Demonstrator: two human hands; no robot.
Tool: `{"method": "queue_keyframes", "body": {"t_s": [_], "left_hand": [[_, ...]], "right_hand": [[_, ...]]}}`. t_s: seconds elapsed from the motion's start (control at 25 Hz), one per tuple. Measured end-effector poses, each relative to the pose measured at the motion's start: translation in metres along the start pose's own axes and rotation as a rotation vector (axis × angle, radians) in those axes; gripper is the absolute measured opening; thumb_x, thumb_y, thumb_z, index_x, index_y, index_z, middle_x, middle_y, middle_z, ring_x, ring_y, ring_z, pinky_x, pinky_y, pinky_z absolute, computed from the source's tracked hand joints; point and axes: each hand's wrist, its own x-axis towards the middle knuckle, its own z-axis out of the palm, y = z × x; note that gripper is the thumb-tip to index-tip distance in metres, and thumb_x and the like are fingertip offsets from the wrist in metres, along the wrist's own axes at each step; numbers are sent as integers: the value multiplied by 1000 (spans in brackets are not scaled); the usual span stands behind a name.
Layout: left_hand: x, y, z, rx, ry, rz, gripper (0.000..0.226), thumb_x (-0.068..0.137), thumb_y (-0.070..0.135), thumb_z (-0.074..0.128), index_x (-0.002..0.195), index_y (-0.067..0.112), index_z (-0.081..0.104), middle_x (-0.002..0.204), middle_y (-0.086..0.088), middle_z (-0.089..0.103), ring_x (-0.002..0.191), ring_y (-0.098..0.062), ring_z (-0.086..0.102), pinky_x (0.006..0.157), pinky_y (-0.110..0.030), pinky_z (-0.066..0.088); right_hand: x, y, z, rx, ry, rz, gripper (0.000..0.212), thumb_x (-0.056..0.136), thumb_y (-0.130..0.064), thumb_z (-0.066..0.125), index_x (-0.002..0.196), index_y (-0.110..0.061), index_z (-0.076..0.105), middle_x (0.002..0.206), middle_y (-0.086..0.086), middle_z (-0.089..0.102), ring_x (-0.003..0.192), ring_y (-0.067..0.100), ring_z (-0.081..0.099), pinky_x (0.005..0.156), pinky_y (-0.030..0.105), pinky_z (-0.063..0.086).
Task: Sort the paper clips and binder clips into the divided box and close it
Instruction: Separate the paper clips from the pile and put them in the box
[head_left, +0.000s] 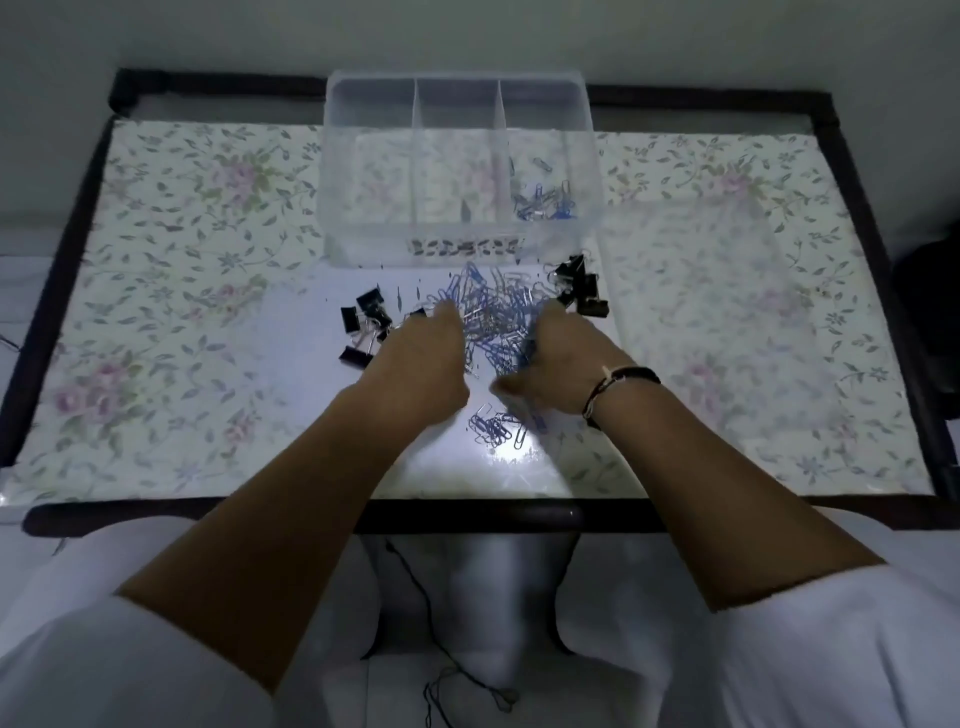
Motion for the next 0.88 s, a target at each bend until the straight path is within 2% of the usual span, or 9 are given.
{"method": "queue_keyframes", "body": {"t_s": [0.04,0.08,0.16,0.28,0.36,0.56,0.68,0.8,0.88], "left_hand": [[8,1,1,-24,41,41,48,81,6,73,118,4,42,97,-14,61,86,-29,60,63,-32,36],[16,0,2,-38,74,78,47,80,2,72,117,6,43,95,-14,59,86,-31,61,62,-33,36],[28,-5,1,12,130,146,51,78,4,74,119,8,46,102,-15,54,94,-34,58,64,-35,36],[35,-14,-3,99,137,207,60,74,15,82,125,10,52,118,-15,47,108,-33,51,76,-40,46],[36,-16,-3,79,98,191,60,74,19,83,126,11,54,120,-14,47,109,-33,52,82,-41,47],[42,-11,-5,37,144,168,23,87,12,69,110,13,64,98,-8,48,92,-31,58,69,-34,37],[42,-8,-8,76,175,162,14,87,9,63,101,13,67,89,-5,49,82,-24,51,66,-32,32],[41,-7,-10,101,189,160,13,85,4,58,91,10,67,81,-7,56,79,-28,58,56,-29,32],[40,-8,-14,83,189,163,14,84,4,59,89,10,70,80,-9,64,78,-29,62,55,-28,38]], "right_hand": [[5,-6,-1,-17,59,-78,67,73,-39,83,117,-3,48,109,12,59,102,29,59,59,26,39],[10,-9,-3,-39,117,-147,58,74,-36,82,111,-4,52,109,13,60,100,30,59,62,29,40],[16,-7,-9,-120,202,-236,59,74,-34,81,115,-5,52,114,16,55,100,33,57,72,33,45],[18,0,-13,-236,163,-293,71,72,-39,82,127,-9,51,119,14,47,101,32,55,82,39,51],[22,0,-11,-268,147,-334,66,73,-38,81,128,-12,54,116,12,47,100,31,55,83,39,51],[26,-4,-5,-176,236,-393,26,80,-19,68,105,-15,66,91,3,45,87,31,56,74,39,49],[27,-2,-7,-154,282,-412,20,77,-9,64,95,-14,69,83,3,50,84,30,57,70,36,45],[25,-1,-17,-116,296,-382,17,79,-8,64,92,-16,72,80,0,61,81,20,59,67,26,36],[19,-2,-28,-87,296,-353,16,82,-12,66,92,-20,73,86,-1,70,80,16,61,68,21,36]]}}
